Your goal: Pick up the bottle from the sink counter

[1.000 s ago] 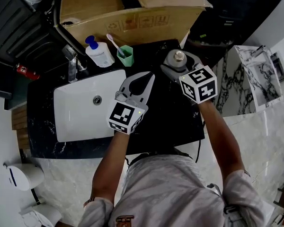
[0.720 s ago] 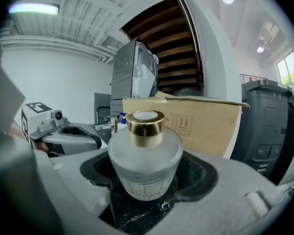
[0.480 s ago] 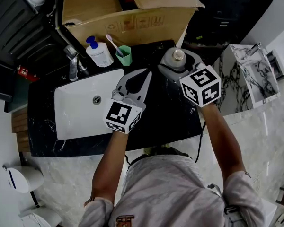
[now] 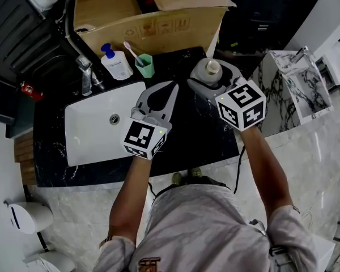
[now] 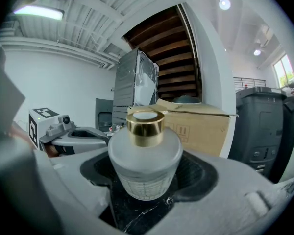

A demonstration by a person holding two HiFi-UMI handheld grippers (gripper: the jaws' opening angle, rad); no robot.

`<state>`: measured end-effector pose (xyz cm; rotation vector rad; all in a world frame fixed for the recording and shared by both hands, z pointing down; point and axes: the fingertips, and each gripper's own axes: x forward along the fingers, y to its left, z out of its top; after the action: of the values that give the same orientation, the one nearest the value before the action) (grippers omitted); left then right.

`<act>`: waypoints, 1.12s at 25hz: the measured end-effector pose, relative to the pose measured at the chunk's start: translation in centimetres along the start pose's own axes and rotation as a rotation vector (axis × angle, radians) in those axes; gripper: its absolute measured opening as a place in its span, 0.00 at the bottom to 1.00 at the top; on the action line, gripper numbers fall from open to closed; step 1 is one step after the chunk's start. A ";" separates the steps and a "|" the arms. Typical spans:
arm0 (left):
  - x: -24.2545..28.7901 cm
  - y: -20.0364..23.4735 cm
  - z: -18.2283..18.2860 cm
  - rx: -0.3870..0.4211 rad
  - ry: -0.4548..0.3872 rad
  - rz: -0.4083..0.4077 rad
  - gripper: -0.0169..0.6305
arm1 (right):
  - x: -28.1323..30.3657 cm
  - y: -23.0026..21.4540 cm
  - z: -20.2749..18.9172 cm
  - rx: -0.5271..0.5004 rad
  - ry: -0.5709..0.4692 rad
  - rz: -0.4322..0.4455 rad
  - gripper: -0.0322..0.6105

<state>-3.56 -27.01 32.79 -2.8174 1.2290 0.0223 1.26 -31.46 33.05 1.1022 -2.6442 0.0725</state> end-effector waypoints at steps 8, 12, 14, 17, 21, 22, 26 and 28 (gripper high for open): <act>-0.2 -0.6 0.6 0.009 -0.012 0.001 0.03 | -1.1 0.4 0.1 -0.005 -0.018 -0.005 0.57; -0.3 -0.6 0.8 0.011 -0.012 0.003 0.03 | -1.2 0.6 0.0 -0.009 -0.016 -0.002 0.57; -0.4 -0.6 0.8 0.011 -0.013 0.005 0.03 | -1.3 0.8 -0.1 -0.010 -0.016 0.001 0.57; -0.5 -0.6 0.7 0.012 -0.013 0.007 0.03 | -1.3 1.0 0.0 -0.013 -0.019 0.004 0.57; -0.5 -0.5 0.8 0.012 -0.013 0.008 0.03 | -1.4 1.1 0.3 -0.018 -0.022 0.009 0.57; -0.5 -0.5 0.8 0.012 -0.013 0.008 0.03 | -1.4 1.1 0.3 -0.019 -0.023 0.009 0.57; -0.4 -0.4 0.8 0.012 -0.013 0.008 0.03 | -1.3 1.1 0.3 -0.016 -0.023 0.011 0.57; -0.4 -0.4 0.7 0.011 -0.014 0.008 0.03 | -1.2 1.1 0.2 -0.015 -0.021 0.011 0.57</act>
<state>-3.52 -26.44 32.11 -2.7981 1.2336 0.0347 1.22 -29.91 32.57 1.0902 -2.6654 0.0435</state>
